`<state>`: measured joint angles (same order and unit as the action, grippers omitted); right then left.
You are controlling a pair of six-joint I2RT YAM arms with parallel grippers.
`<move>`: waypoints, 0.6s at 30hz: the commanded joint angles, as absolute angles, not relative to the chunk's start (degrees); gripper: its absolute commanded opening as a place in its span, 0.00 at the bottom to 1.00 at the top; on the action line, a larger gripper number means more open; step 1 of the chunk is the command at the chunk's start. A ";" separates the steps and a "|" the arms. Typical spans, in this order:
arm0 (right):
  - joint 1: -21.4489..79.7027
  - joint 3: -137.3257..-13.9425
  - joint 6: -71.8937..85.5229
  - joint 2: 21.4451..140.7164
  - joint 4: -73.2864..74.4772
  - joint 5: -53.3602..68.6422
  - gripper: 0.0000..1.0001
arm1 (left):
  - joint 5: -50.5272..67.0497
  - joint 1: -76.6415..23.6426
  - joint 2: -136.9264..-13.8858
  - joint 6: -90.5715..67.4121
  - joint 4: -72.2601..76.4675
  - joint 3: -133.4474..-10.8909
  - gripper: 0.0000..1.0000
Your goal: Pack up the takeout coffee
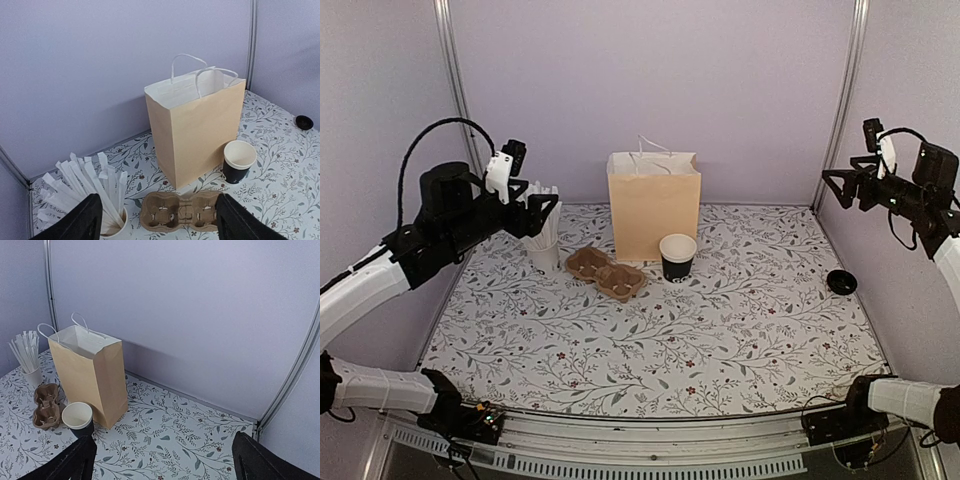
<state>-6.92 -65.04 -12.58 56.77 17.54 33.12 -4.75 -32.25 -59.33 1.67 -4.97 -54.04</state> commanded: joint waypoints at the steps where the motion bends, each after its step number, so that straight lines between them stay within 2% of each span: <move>1: -7.38 -60.55 -10.31 54.85 16.94 35.25 0.99 | -1.79 -37.20 -62.18 3.75 -7.93 -59.41 0.79; 3: -7.45 -58.16 -12.11 54.13 18.19 37.62 0.99 | -1.31 -39.45 -64.24 3.93 -9.80 -62.36 0.79; 6: -7.49 -52.44 -17.92 53.54 19.08 45.37 0.99 | -0.66 -42.66 -68.98 3.44 -13.85 -68.67 0.71; 9: -7.56 -47.30 -20.43 52.92 18.38 50.19 0.99 | 0.80 -45.29 -75.47 1.25 -18.40 -76.31 0.67; 13: -7.64 -42.14 -22.88 51.61 17.30 49.59 0.99 | 4.55 -47.99 -86.02 -2.71 -24.37 -88.17 0.63; 18: -7.69 -38.72 -23.83 50.30 15.62 49.92 0.99 | 3.54 -50.57 -99.44 -6.00 -30.08 -99.50 0.51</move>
<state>-7.31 -40.03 -21.67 52.12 18.33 47.75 2.55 -48.77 -92.05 -2.35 -22.35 -94.02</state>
